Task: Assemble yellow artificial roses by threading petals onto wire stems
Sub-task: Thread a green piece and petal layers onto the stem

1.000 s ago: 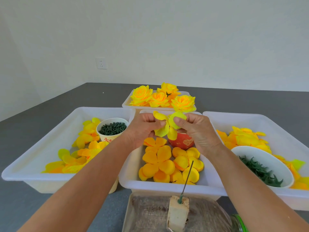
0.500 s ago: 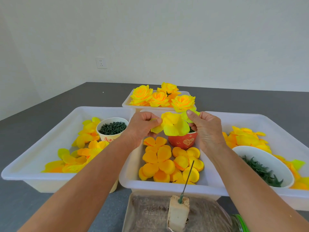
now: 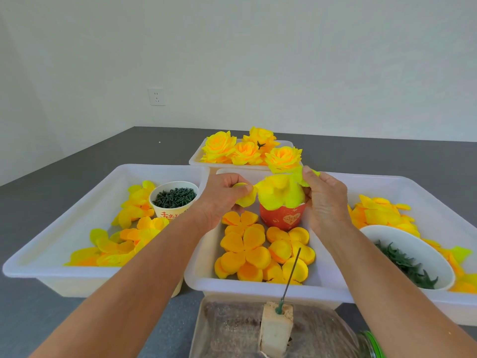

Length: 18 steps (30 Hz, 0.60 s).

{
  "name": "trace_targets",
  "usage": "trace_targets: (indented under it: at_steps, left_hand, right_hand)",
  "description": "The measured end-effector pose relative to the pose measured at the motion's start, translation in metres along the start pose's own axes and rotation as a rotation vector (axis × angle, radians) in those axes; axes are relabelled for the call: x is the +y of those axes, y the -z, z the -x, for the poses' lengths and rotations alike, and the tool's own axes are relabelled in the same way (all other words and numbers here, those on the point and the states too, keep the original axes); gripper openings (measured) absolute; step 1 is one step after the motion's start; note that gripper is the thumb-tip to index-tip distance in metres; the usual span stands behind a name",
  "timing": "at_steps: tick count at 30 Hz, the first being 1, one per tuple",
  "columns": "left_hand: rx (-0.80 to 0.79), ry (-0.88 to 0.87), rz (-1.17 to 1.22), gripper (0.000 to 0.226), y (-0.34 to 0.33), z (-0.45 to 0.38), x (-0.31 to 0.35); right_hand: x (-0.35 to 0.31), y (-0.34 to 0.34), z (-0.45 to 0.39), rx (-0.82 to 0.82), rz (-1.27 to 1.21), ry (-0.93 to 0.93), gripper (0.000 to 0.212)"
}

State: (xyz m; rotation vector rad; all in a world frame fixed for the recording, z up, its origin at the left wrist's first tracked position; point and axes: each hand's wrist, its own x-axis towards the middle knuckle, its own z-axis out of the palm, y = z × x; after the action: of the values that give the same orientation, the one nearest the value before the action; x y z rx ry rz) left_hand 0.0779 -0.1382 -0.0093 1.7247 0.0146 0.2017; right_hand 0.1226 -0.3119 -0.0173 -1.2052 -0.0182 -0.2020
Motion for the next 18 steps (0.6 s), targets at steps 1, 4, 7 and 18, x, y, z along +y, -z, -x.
trace_targets:
  at_steps: [1, 4, 7, 18]
  left_hand:
    - [0.041, 0.011, 0.028, 0.018, 0.0009, -0.0009, 0.0002]
    - [0.127, 0.027, 0.104, 0.015, 0.0038, -0.0038, -0.0002]
    - [0.147, 0.023, 0.171, 0.015, 0.0037, -0.0048, -0.0009]
    - [0.162, -0.085, 0.22, 0.018, 0.0065, -0.0058, -0.004]
  right_hand:
    - [-0.0016, 0.0012, -0.0011, 0.051, -0.018, 0.0, 0.02]
    - [-0.0039, 0.0045, -0.0026, 0.136, -0.047, 0.003, 0.025]
    - [-0.0051, 0.0039, -0.0014, 0.14, -0.082, 0.0, 0.025]
    - [-0.0012, -0.0009, 0.0031, -0.21, -0.043, -0.022, 0.007]
